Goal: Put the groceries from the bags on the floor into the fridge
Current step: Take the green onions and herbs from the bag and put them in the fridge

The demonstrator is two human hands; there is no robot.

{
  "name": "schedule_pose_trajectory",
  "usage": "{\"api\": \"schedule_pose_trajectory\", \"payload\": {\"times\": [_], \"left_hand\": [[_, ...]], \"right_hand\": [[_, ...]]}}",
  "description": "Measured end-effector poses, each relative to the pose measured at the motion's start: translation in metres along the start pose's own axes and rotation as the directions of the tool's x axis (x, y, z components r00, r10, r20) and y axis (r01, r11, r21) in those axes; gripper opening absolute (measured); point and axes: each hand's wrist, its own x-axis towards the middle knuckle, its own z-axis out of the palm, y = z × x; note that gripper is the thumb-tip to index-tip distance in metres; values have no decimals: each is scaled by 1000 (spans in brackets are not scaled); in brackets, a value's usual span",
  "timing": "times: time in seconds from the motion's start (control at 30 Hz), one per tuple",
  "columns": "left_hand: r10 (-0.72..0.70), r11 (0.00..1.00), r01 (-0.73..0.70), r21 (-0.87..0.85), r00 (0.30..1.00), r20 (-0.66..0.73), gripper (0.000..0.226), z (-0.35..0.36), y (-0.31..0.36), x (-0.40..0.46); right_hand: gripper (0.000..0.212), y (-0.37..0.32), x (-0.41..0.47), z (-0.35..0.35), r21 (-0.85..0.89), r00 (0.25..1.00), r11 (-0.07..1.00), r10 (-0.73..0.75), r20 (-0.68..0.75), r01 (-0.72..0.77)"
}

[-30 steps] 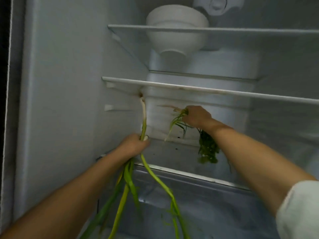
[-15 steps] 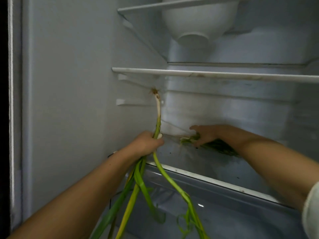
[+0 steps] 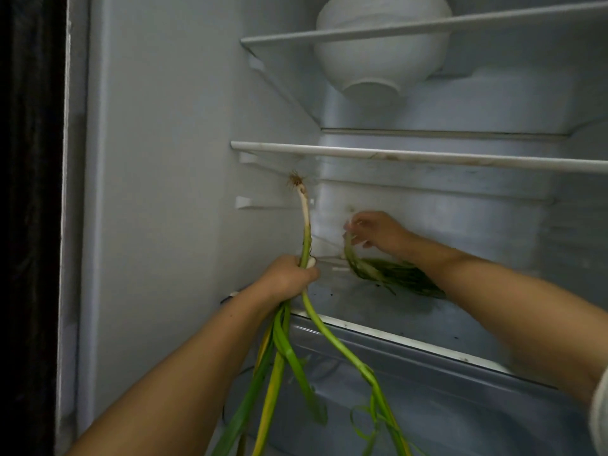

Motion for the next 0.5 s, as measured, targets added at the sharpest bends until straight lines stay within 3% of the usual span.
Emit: {"api": "schedule_pose_trajectory", "payload": {"times": [0.07, 0.17, 0.23, 0.43, 0.5], "left_hand": [[8, 1000, -8, -9, 1000, 1, 34, -1, 0, -1], [15, 999, -15, -33, 1000, 4, 34, -1, 0, -2], [24, 999, -24, -23, 1000, -2, 35, -1, 0, -1], [33, 999, -33, -5, 999, 6, 36, -1, -2, 1], [38, 999, -38, 16, 999, 9, 37, -1, -1, 1]], "right_hand": [[7, -9, -1, -13, 401, 981, 904, 188, -54, -151], [7, -15, -4, -33, 738, 946, 661, 308, -103, -135], [14, -14, -2, -41, 836, 929, 540, 350, -119, -96], [24, -11, 5, -60, 941, 841, 339, 507, -191, 10], [35, -11, 8, -72, 892, 816, 440, 551, -175, -105]]}}
